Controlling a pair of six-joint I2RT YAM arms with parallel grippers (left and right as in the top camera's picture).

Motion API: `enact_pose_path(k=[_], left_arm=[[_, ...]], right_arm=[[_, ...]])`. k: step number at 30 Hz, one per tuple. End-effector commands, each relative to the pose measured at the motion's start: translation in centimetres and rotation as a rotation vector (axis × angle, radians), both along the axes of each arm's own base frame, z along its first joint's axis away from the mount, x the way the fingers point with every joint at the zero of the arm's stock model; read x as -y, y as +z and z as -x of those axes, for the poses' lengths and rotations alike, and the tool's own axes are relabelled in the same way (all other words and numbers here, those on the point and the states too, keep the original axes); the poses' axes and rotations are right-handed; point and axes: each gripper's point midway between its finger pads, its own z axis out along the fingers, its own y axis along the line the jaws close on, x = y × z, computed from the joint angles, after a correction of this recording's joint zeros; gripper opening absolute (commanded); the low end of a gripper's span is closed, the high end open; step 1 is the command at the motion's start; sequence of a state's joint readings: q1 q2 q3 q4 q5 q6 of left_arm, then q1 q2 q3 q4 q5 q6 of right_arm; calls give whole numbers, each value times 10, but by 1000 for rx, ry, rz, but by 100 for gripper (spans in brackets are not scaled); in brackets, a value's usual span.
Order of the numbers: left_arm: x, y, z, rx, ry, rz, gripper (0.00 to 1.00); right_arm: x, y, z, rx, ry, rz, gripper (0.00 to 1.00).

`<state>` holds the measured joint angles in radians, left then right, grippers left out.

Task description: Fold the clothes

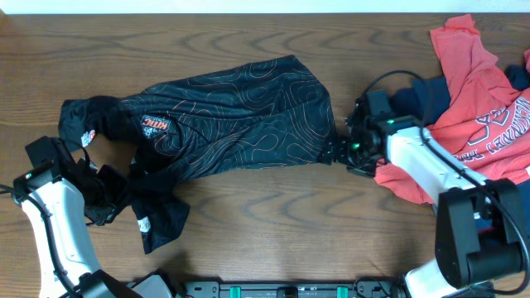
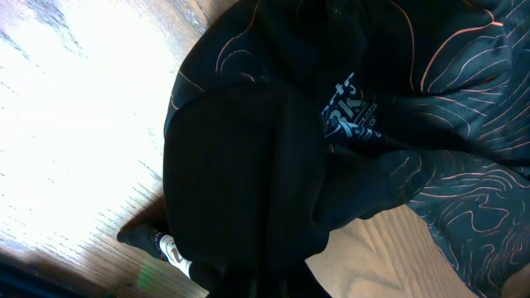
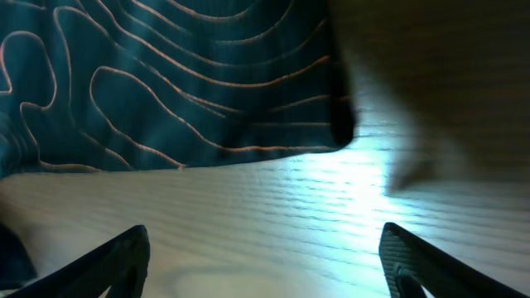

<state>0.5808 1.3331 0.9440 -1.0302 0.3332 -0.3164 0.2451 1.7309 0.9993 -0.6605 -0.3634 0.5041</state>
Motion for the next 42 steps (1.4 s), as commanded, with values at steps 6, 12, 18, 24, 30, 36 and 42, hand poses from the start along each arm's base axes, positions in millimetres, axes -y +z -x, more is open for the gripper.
enact_pose_path(k=[6,12,18,24,30,36,42], left_arm=[[-2,1,0,-3,-8,-11,7],[-2,1,0,-3,-8,-10,7],[-2,1,0,-3,-8,-11,6],[-2,1,0,-3,-8,-10,6],[-2,1,0,-3,-8,-10,7],[-2,1,0,-3,-8,-10,7],[-2,1,1,-5,-8,-9,6]], right_arm=[[4,-26,-5,-17,-253,76,84],[-4,-37,-5,12,-298,46,77],[5,-44,-6,36,-342,91,66],[10,-43,-16,89,-356,122,54],[11,-45,-17,99,-360,129,53],[7,-60,-18,88,-349,134,48],[5,-67,-16,79,-335,140,18]])
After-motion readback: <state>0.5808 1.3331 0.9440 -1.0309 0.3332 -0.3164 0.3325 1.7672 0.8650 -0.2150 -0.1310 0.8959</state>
